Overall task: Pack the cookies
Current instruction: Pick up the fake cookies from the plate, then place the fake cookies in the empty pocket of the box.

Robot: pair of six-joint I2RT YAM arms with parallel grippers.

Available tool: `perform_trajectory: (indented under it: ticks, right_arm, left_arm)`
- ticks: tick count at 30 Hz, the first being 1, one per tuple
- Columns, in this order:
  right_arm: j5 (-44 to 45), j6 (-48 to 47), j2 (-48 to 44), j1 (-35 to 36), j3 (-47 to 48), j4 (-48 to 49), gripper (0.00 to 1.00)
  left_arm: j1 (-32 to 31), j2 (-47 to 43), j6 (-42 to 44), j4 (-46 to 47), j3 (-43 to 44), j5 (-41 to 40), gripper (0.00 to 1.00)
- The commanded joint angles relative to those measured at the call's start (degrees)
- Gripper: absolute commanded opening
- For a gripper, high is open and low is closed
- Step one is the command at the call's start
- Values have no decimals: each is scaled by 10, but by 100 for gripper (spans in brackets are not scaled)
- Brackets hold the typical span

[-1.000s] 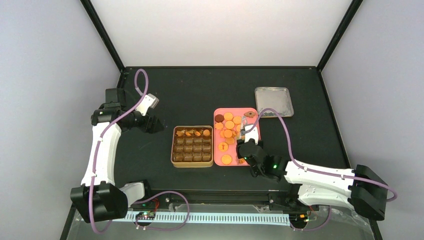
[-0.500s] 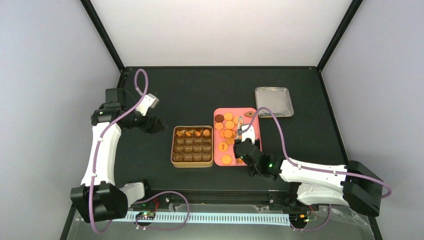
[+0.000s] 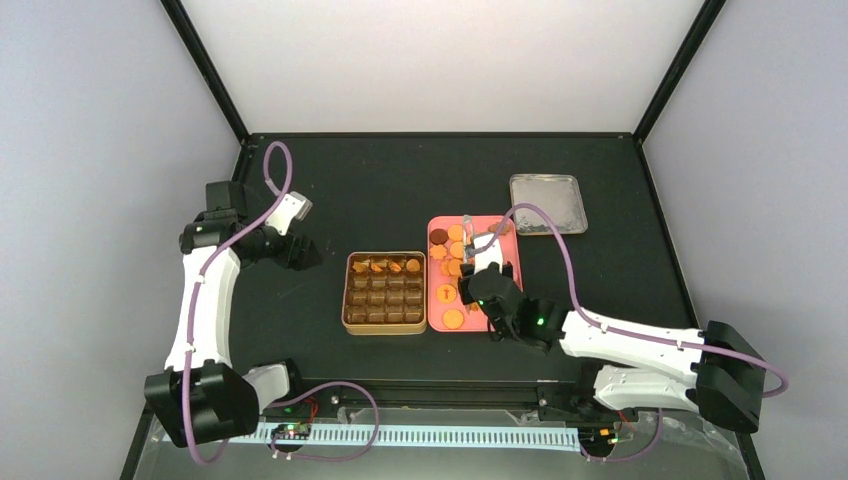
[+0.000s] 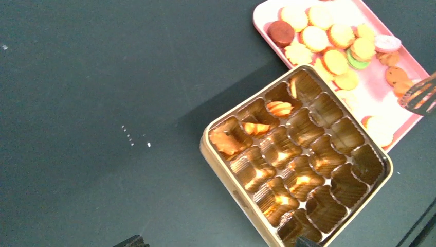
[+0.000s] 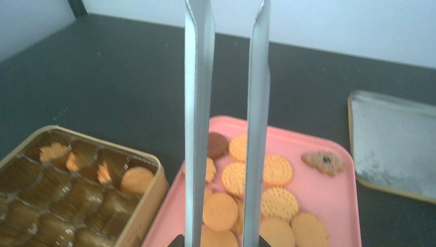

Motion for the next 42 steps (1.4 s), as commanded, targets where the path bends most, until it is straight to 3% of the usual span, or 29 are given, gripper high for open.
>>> perform_trajectory:
  ticks: [1, 7, 15, 23, 32, 38, 42]
  right_arm:
    - [1, -49, -4, 10, 57, 25, 19]
    - [-55, -91, 65, 16, 148, 65, 20]
    - [-160, -119, 255, 28, 333, 107, 20]
    - [-195, -124, 420, 28, 488, 104, 21]
    - [-209, -118, 501, 27, 556, 91, 26]
    - [-228, -116, 518, 26, 567, 87, 38]
    - [-224, -113, 519, 27, 565, 88, 40]
  left_arm:
    - [38, 0, 23, -8, 1, 6, 77]
    - [83, 5, 30, -12, -2, 14, 77]
    - [128, 2, 39, -10, -26, -8, 76]
    - [138, -17, 38, -7, -37, -11, 76]
    - [138, -17, 39, -6, -37, 0, 76]
    - [138, -14, 40, -5, -35, 3, 76]
    - [138, -14, 39, -4, -34, 6, 76]
